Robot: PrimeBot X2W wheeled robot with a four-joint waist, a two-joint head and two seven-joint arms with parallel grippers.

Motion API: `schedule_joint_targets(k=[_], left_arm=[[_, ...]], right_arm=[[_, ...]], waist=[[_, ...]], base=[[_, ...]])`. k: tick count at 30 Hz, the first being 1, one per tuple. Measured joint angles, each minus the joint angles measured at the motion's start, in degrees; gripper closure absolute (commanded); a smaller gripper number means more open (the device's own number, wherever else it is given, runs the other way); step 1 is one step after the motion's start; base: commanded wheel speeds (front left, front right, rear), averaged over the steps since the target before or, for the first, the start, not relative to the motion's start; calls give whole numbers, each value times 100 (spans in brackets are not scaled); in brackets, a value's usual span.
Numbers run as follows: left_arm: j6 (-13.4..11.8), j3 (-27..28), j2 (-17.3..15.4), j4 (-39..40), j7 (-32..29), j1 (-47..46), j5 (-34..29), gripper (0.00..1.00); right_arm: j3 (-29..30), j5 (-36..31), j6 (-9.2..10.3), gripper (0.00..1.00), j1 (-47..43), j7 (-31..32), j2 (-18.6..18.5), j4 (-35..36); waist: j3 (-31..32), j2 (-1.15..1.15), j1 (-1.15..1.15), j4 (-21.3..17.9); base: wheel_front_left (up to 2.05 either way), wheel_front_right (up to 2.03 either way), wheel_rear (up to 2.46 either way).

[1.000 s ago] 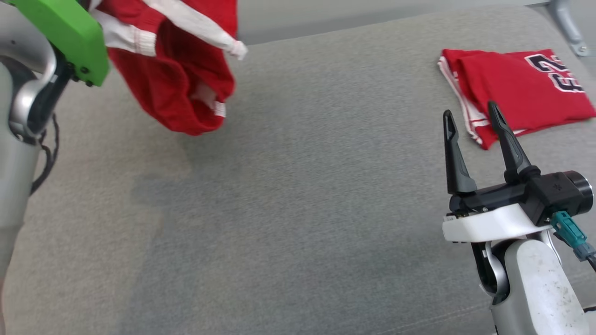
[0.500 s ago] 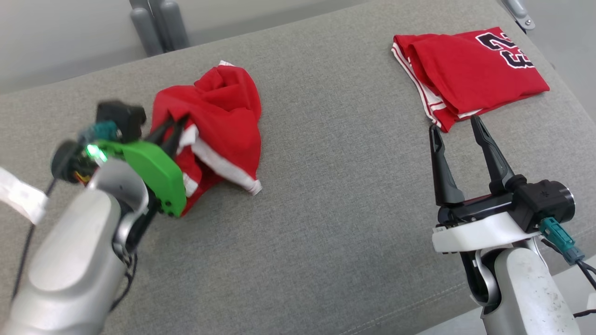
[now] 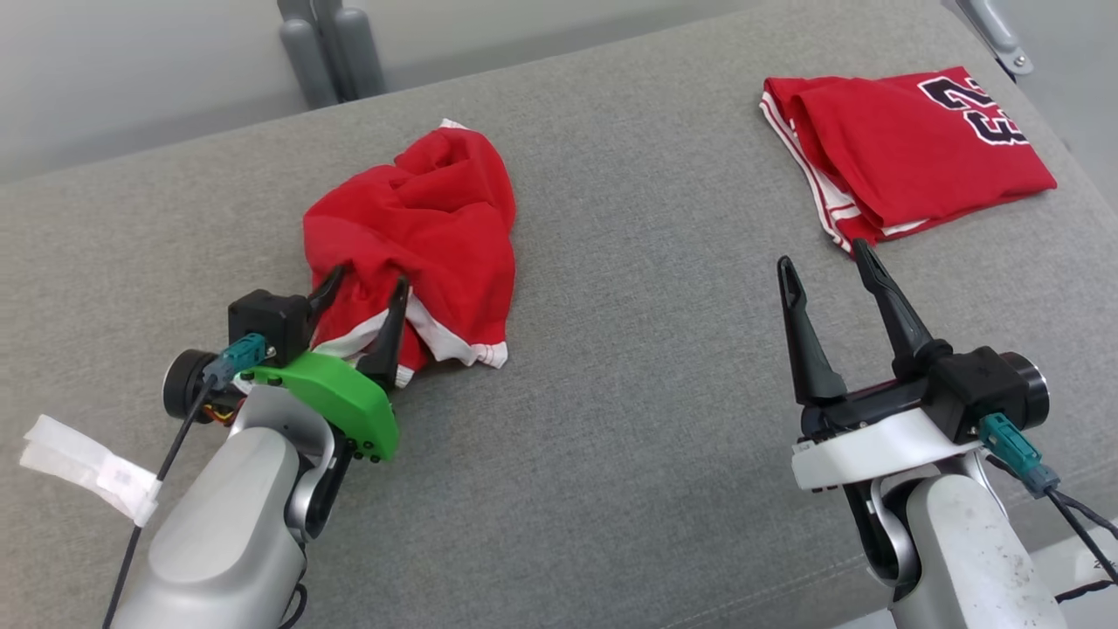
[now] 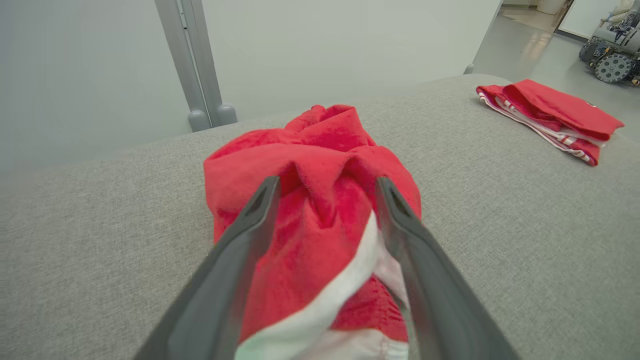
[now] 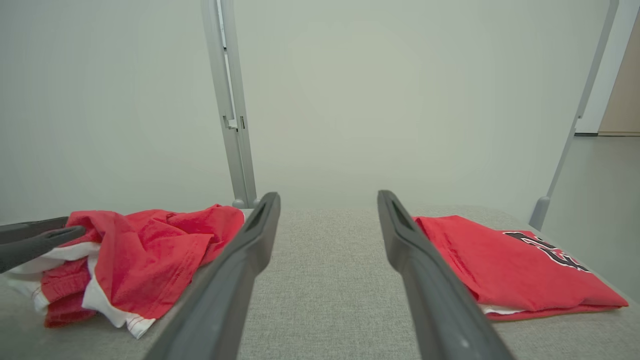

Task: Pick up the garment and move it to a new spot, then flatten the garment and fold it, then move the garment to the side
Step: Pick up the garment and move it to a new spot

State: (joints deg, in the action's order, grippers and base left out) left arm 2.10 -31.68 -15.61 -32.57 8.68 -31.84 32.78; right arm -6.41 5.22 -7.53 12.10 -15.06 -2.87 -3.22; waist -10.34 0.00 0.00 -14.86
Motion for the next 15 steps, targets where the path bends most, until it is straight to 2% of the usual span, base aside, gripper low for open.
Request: schedule_joint_targets(k=[5,15], left_arm=[[-20,19,45,141,307,78,-7,0],[-654,407,3,1098,608,1014,-107,0]], right_arm=[[-25,-25,0,0,-39,0,1,-34],[-29,37,0,0,-254,0,1,-135]], waist=[[177,0,0,154],[599,0,0,503]], base=[[0,0,0],[0,0,0]])
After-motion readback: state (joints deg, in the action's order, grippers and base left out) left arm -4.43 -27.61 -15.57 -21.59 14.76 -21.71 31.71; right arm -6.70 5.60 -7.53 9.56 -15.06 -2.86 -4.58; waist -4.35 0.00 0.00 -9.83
